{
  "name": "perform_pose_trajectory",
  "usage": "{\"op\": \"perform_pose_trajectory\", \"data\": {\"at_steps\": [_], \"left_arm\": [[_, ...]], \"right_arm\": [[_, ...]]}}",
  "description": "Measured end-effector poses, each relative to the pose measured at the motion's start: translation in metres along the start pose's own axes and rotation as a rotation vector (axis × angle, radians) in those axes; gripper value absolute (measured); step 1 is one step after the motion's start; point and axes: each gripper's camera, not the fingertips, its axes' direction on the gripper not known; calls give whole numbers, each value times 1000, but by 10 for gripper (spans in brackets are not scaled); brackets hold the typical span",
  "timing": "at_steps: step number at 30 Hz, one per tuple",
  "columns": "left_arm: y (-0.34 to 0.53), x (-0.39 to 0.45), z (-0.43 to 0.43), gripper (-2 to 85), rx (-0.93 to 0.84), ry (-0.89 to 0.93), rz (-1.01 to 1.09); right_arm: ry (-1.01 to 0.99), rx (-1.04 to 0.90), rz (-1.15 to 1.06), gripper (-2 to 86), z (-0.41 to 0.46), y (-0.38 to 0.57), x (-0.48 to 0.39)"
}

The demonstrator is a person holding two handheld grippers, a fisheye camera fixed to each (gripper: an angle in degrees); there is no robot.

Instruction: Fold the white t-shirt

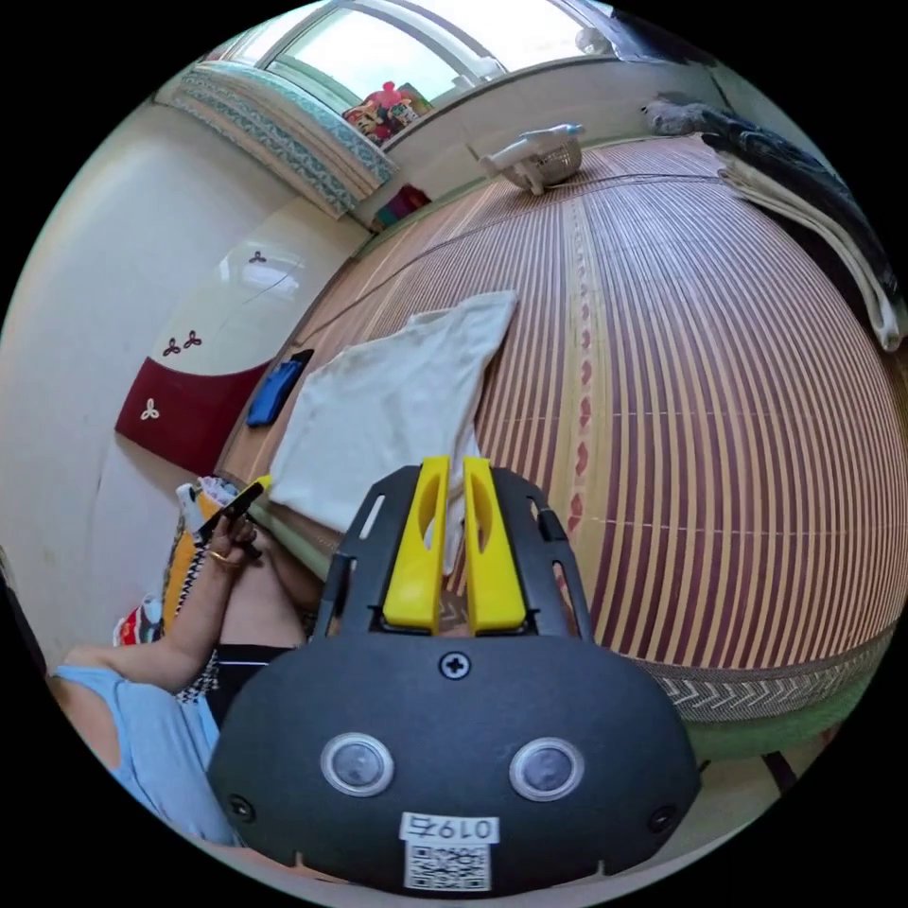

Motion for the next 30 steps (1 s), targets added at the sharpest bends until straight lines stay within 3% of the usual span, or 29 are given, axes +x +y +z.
{"op": "perform_pose_trajectory", "data": {"at_steps": [3, 6, 13, 16, 23, 26, 30], "left_arm": [[12, 4, 19, 9, -39, -45, 21], [26, 8, 29, 9, -31, -54, 40], [67, 48, 55, 11, 30, -234, 156], [86, 61, 81, 11, 1, -297, 162], [140, 110, 106, 13, 81, -392, 256], [165, 126, 124, 15, 49, -354, 287], [198, 148, 131, 24, 51, -208, 392]], "right_arm": [[158, -44, -35, -5, 41, 19, -31], [326, 36, -149, -9, 59, 46, -86], [948, 214, -674, -10, 173, 159, -253], [992, 158, -761, -10, 229, 195, -279], [1053, 76, -734, -9, 298, 230, -285], [1042, 106, -704, -7, 303, 241, -286], [877, 183, -752, 16, 300, 265, -297]]}}
